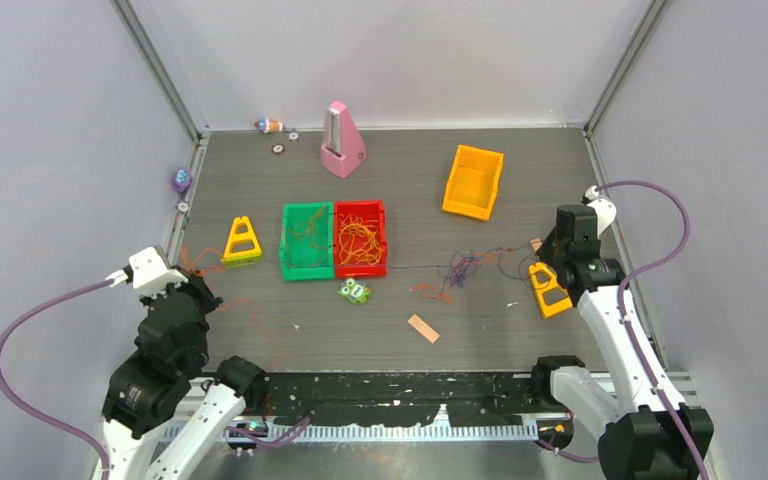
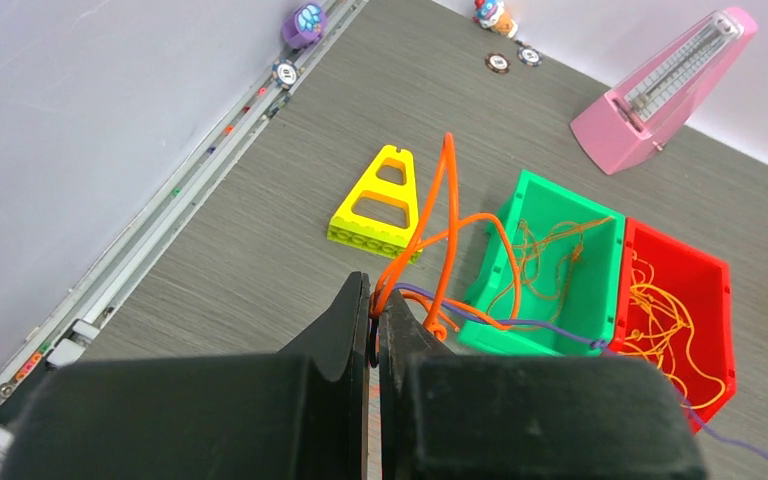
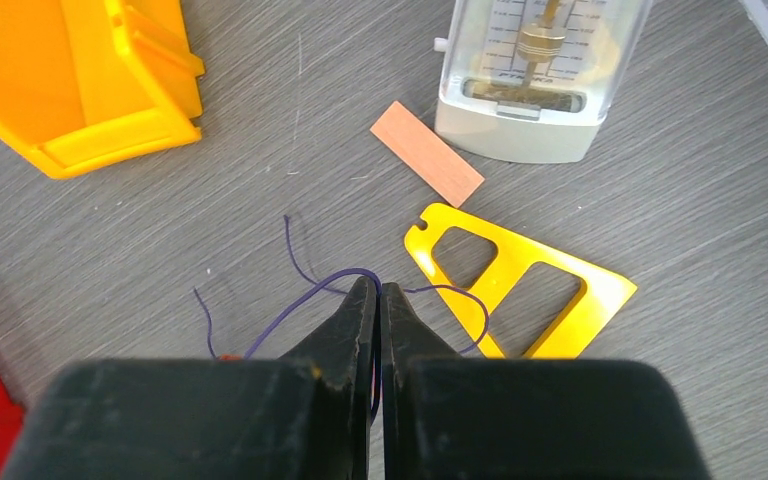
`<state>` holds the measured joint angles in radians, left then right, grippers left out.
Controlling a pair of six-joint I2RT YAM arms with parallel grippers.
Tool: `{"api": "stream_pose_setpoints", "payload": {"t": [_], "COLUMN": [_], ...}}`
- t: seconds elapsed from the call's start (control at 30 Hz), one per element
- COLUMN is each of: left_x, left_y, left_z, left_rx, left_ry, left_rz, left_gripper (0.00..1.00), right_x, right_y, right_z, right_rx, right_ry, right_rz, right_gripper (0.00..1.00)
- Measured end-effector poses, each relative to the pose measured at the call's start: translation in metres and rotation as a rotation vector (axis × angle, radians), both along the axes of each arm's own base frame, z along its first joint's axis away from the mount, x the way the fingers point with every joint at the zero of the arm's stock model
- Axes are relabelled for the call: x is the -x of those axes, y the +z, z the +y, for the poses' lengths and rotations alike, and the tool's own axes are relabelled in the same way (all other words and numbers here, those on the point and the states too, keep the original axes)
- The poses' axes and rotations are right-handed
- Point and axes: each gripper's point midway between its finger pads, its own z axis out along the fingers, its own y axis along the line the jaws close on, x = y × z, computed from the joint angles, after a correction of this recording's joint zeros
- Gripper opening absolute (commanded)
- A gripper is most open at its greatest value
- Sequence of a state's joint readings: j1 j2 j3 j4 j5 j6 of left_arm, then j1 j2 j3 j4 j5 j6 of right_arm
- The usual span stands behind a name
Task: Untangle the cables
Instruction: Untie the cable.
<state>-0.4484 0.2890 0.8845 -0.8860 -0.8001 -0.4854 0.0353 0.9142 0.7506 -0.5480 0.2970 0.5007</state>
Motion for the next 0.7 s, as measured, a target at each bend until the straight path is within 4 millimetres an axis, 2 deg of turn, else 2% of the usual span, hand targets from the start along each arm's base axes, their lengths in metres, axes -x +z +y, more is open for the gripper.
{"api": "stream_pose_setpoints", "payload": {"t": [0.2,0.27,0.3,0.33,0.37,0.43,0.53,0.63,0.7], "left_x": [-0.001,-0.003,-0.005,-0.007,-0.01,-0.016,-0.02,-0.02,-0.02], "left_y": [-0.002,-0.002,-0.002,-0.001,-0.001,-0.001,-0.004,-0.002,0.0], "left_z": [-0.001,-0.007,-0.013,-0.02,-0.031,-0.057,-0.09,-0.115,-0.126], "left_rx": [-0.03,-0.037,-0.033,-0.032,-0.024,-0.011,-0.004,-0.004,-0.006], "left_ry": [-0.01,-0.053,-0.091,-0.131,-0.19,-0.332,-0.515,-0.651,-0.713], "left_rz": [0.027,0.032,0.029,0.028,0.021,0.008,0.009,0.011,0.007], "left_gripper": [0.0,0.0,0.0,0.0,0.0,0.0,0.0,0.0,0.0], "right_x": [0.008,0.01,0.012,0.013,0.013,0.012,0.009,0.01,0.01], "right_y": [-0.003,-0.002,-0.003,-0.003,-0.005,-0.008,-0.014,-0.013,-0.005], "right_z": [-0.013,-0.015,-0.014,-0.013,-0.01,-0.002,0.021,0.053,0.083], "right_rx": [0.02,0.02,0.018,0.015,0.008,-0.006,-0.049,-0.095,-0.115], "right_ry": [-0.093,-0.107,-0.105,-0.098,-0.082,-0.019,0.127,0.311,0.458], "right_rz": [0.016,0.006,0.003,0.0,-0.002,0.001,-0.023,-0.063,-0.105], "right_gripper": [0.06,0.15,0.39,0.57,0.8,0.91,0.93,0.93,0.93]}}
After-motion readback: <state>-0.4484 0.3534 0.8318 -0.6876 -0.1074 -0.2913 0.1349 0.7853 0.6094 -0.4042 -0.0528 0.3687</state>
